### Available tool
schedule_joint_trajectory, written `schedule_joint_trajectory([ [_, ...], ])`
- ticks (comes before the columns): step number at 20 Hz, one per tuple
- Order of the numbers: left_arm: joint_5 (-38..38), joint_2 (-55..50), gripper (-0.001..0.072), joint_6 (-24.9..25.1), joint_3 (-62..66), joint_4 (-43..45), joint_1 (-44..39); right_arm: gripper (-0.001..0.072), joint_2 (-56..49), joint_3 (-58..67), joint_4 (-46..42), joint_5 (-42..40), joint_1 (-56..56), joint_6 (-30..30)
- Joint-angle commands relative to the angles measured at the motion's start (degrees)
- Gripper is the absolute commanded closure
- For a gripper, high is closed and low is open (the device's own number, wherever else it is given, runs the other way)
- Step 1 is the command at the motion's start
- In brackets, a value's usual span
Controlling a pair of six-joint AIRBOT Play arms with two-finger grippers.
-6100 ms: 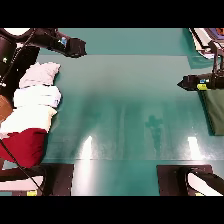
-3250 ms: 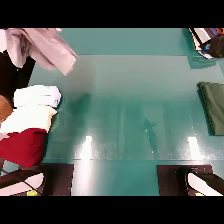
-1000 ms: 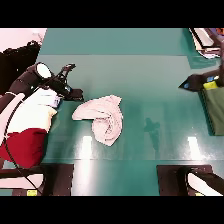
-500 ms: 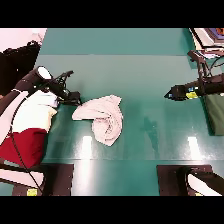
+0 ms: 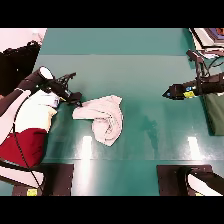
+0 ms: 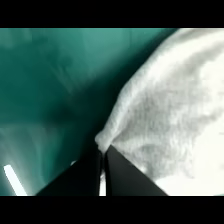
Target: Fold the shirts.
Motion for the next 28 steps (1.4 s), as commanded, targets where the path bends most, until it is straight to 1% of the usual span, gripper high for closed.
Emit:
schedule_joint_trajectory([
  [1,0.68,2.93,0.0685,0.11,4.66,0.09,0.02,0.0624,-3.34,-0.15,0.20,1.84,3.06,0.04],
  [2,0.83,3.98,0.0685,0.15,5.95,0.28,0.02,0.0415,-5.55,-0.68,0.63,1.62,5.55,0.04],
  [3,0.72,4.79,0.0685,0.15,7.23,0.28,0.02,0.0312,-7.85,-1.88,2.71,0.83,8.00,0.02],
  [4,0.66,5.22,0.0685,0.15,8.11,0.33,0.02,0.0296,-10.45,-3.85,6.36,-1.03,10.58,-0.13],
  [5,0.57,5.46,0.0685,0.15,8.59,0.33,0.02,0.0296,-12.96,-5.79,10.67,-3.13,12.94,-1.97],
  [7,0.50,5.60,0.0685,0.15,8.59,0.37,0.00,0.0295,-18.25,-9.14,20.74,-7.91,17.92,-7.08],
  [9,0.55,5.60,0.0685,0.13,8.59,0.42,0.02,0.0295,-22.80,-9.81,28.52,-11.21,22.12,-11.32],
  [10,0.57,5.60,0.0685,0.13,8.59,0.39,0.00,0.0295,-24.74,-9.20,30.42,-12.68,23.87,-12.33],
  [13,0.55,5.60,0.0684,0.11,8.59,0.37,0.00,0.0298,-30.12,-4.61,30.53,-16.41,27.58,-12.35],
  [15,0.52,5.60,0.0684,0.13,8.59,0.37,0.00,0.0307,-32.70,-1.49,30.49,-17.88,28.57,-12.35],
  [16,0.52,5.62,0.0684,0.13,8.59,0.37,0.02,0.0359,-33.46,-0.44,30.49,-18.34,28.61,-12.35],
  [17,0.52,5.62,0.0685,0.11,8.59,0.37,0.02,0.0542,-33.97,0.52,29.77,-18.47,28.59,-12.35],
  [18,0.63,5.66,0.0685,0.11,8.61,0.33,0.02,0.0615,-34.10,1.18,28.65,-18.53,28.37,-12.35],
  [19,0.79,5.92,0.0685,0.11,8.61,0.37,0.02,0.0670,-33.94,1.84,26.86,-18.29,28.17,-12.33],
  [20,0.79,6.32,0.0686,0.11,8.94,0.39,0.20,0.0695,-33.51,2.71,24.76,-17.38,27.52,-12.22],
  [23,1.38,11.04,0.0685,0.07,11.58,1.03,1.18,0.0695,-28.52,4.79,16.96,-13.51,24.06,-9.20],
  [26,-0.04,18.67,0.0685,0.09,17.29,3.76,1.55,0.0695,-20.11,10.38,6.80,-2.51,18.27,-5.68],
  [28,-1.64,24.30,0.0686,0.04,21.46,3.56,1.40,0.0695,-13.20,15.74,-0.96,2.43,14.69,-2.89],
])
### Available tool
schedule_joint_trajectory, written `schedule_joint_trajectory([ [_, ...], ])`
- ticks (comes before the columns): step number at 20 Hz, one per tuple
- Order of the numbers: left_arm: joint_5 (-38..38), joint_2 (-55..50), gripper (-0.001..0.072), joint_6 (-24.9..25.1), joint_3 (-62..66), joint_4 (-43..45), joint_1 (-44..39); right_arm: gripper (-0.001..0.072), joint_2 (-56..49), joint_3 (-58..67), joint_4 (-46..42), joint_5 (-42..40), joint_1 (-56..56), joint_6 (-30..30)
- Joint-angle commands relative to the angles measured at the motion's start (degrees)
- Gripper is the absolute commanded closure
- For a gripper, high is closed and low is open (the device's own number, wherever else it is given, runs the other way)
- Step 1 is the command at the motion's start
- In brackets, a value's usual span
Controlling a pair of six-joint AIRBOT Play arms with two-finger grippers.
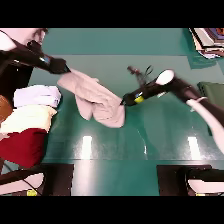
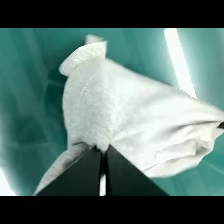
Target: Fold the shirts.
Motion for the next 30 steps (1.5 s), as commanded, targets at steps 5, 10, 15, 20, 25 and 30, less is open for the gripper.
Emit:
schedule_joint_trajectory([
  [5,-3.19,19.78,0.0686,-1.66,9.09,-3.45,0.07,0.0695,20.24,18.27,-15.30,12.76,-9.84,5.09],
  [10,-6.97,23.76,0.0686,-4.81,8.74,-6.40,0.07,0.0695,24.96,26.16,-17.57,15.15,-8.66,8.00],
  [15,-7.30,23.39,0.0686,-5.57,-4.59,-6.36,-1.03,0.0695,23.17,18.12,-23.69,17.62,-5.33,13.51],
  [20,11.19,23.32,0.0686,-5.38,-32.17,-0.02,-13.79,0.0695,15.15,6.45,-26.82,13.22,-5.70,13.66],
  [25,24.72,14.19,0.0684,-4.90,-39.39,0.96,-16.11,0.0695,7.98,5.75,-27.26,8.26,-8.09,13.66],
  [30,27.23,5.60,0.0335,-4.48,-32.04,2.14,-14.64,0.0694,2.23,13.38,-26.69,6.25,-12.41,13.68],
])
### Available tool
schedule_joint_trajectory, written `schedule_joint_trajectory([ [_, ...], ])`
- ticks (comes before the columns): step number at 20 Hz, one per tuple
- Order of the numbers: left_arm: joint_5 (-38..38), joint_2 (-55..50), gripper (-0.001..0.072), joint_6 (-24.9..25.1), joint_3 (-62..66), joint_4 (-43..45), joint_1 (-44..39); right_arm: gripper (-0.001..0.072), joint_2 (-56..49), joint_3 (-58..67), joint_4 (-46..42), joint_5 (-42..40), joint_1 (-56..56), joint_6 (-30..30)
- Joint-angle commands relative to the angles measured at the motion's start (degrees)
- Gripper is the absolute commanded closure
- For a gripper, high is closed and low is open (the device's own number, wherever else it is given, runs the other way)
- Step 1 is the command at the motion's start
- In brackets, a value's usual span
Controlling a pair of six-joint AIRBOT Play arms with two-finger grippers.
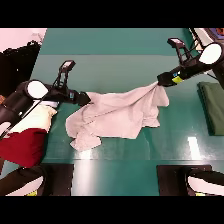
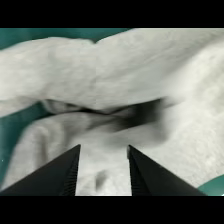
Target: Fold the shirts.
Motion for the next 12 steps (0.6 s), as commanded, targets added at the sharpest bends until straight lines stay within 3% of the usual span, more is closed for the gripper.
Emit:
schedule_joint_trajectory([
  [1,2.32,-4.33,0.0335,0.24,4.42,0.66,2.45,0.0671,-4.26,4.70,0.76,-1.05,-2.69,0.02],
  [2,1.01,-4.26,0.0334,0.24,6.16,0.68,4.81,0.0466,-5.33,6.14,0.79,-0.79,-3.52,0.02],
  [3,-1.81,-4.15,0.0334,0.26,8.15,0.70,7.80,0.0318,-6.12,7.43,0.79,0.11,-4.33,0.02],
  [8,-22.84,-4.11,0.0333,3.39,10.34,0.61,21.51,0.0327,-3.32,6.08,0.79,6.73,-7.87,-1.81],
  [10,-25.88,-4.11,0.0333,5.20,5.51,0.50,22.56,0.0327,0.22,1.14,0.90,6.62,-9.22,-2.23],
  [12,-24.11,-4.11,0.0333,5.33,-0.57,0.13,22.56,0.0327,4.02,-4.55,2.60,6.29,-10.78,-2.99],
])
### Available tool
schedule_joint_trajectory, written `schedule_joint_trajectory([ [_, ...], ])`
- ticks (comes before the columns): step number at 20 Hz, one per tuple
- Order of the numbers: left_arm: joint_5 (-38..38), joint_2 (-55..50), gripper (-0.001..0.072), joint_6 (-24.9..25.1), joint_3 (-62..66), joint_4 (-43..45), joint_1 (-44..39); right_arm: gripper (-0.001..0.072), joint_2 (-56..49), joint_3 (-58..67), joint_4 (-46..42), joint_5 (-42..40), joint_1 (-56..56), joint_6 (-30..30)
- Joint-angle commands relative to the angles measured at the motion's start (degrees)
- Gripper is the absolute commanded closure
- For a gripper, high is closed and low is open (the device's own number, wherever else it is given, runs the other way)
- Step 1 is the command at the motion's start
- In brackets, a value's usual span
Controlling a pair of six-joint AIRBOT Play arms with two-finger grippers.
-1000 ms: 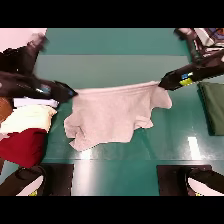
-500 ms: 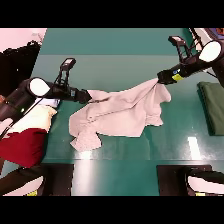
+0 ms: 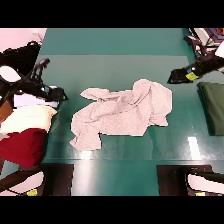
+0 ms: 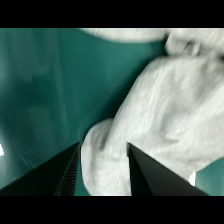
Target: Fold the shirts.
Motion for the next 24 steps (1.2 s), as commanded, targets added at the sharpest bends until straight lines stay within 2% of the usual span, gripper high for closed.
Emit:
schedule_joint_trajectory([
  [1,-1.73,-0.09,0.0332,1.99,-8.09,-1.53,1.97,0.0327,5.75,-8.28,3.80,0.66,-3.08,-2.10],
  [4,3.32,-0.11,0.0332,6.84,-14.03,-9.22,1.97,0.0327,9.68,-14.71,8.68,0.37,-6.73,-3.15],
  [6,5.73,-0.61,0.0332,9.09,-16.09,-12.76,1.66,0.0327,11.82,-18.40,8.76,0.42,-8.57,-3.17],
  [11,10.25,-3.43,0.0337,8.57,-16.76,-11.63,-3.74,0.0325,16.26,-28.28,8.76,0.44,-12.44,-3.19],
  [12,10.75,-3.41,0.0361,7.80,-16.59,-11.91,-3.72,0.0324,16.85,-30.14,8.79,0.55,-13.60,-3.19],
  [13,10.80,-3.41,0.0544,6.78,-16.22,-11.72,-3.43,0.0291,17.29,-32.15,8.79,0.74,-14.86,-3.19],
  [14,10.47,-3.41,0.0674,7.04,-15.61,-11.39,-3.43,0.0155,17.42,-34.25,8.87,0.79,-15.89,-3.19],
  [15,9.53,-3.41,0.0676,6.99,-14.78,-11.50,-3.43,0.0140,17.27,-36.22,8.90,0.90,-16.41,-3.19],
  [17,7.76,-3.41,0.0685,6.99,-12.83,-11.47,-3.43,0.0140,15.82,-40.09,9.09,0.02,-16.20,-3.26],
  [22,6.08,-3.41,0.0685,7.04,-10.58,-11.39,-3.43,0.0172,8.41,-43.82,16.90,-8.44,-13.33,-5.22],
  [24,5.84,-3.41,0.0684,7.04,-10.58,-11.41,-3.43,0.0273,5.66,-42.47,17.81,-10.45,-12.13,-5.22],
])
